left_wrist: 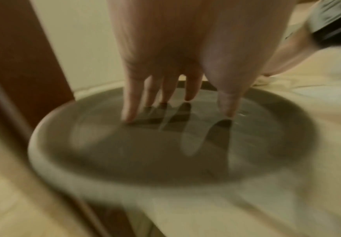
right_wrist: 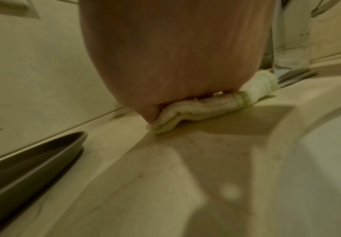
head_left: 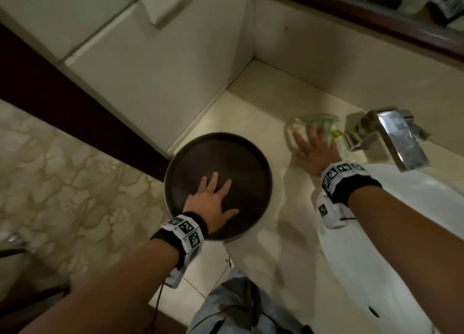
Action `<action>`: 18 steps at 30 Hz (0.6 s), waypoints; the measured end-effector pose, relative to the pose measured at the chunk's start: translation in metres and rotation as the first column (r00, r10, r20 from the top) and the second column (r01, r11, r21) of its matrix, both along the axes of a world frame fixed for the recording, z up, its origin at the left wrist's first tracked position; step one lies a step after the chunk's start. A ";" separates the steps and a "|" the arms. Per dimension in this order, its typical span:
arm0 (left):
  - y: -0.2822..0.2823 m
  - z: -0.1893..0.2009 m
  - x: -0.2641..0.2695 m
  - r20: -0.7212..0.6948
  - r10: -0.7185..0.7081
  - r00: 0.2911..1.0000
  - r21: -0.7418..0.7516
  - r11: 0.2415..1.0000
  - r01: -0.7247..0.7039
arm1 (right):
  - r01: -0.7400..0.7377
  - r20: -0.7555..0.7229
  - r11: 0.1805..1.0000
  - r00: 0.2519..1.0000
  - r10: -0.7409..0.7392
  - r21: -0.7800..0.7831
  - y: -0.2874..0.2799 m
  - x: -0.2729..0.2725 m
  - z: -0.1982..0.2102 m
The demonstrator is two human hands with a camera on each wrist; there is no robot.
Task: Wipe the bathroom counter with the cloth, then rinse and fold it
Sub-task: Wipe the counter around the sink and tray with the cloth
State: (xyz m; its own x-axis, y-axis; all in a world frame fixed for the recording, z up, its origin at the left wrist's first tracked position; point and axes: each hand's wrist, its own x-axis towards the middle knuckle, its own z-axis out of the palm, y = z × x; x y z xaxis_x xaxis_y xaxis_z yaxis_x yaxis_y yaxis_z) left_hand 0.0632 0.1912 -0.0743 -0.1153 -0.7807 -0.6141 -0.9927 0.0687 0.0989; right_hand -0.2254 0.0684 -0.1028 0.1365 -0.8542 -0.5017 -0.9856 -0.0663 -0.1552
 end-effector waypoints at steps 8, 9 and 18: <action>-0.005 -0.004 -0.007 0.012 0.022 1.000 0.068 0.997 -0.022 | -0.023 0.041 0.998 0.999 0.025 -0.050 0.018 -0.003 0.004; -0.010 -0.005 -0.010 0.017 0.024 1.000 0.065 0.998 -0.025 | -0.033 0.027 0.998 0.999 0.034 -0.060 0.024 -0.004 0.004; -0.083 -0.008 -0.039 0.038 0.046 0.998 0.058 0.997 -0.049 | -0.110 0.115 0.978 0.985 0.131 -0.176 0.119 -0.012 -0.008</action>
State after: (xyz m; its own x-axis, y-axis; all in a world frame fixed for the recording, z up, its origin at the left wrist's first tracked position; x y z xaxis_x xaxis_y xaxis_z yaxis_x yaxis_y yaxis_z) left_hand 0.0240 0.1078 -0.0825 -0.0556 -0.7469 -0.6626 -0.9977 0.0165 0.0651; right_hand -0.2373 0.1875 -0.1104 0.2962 -0.8982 -0.3247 -0.9422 -0.2191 -0.2535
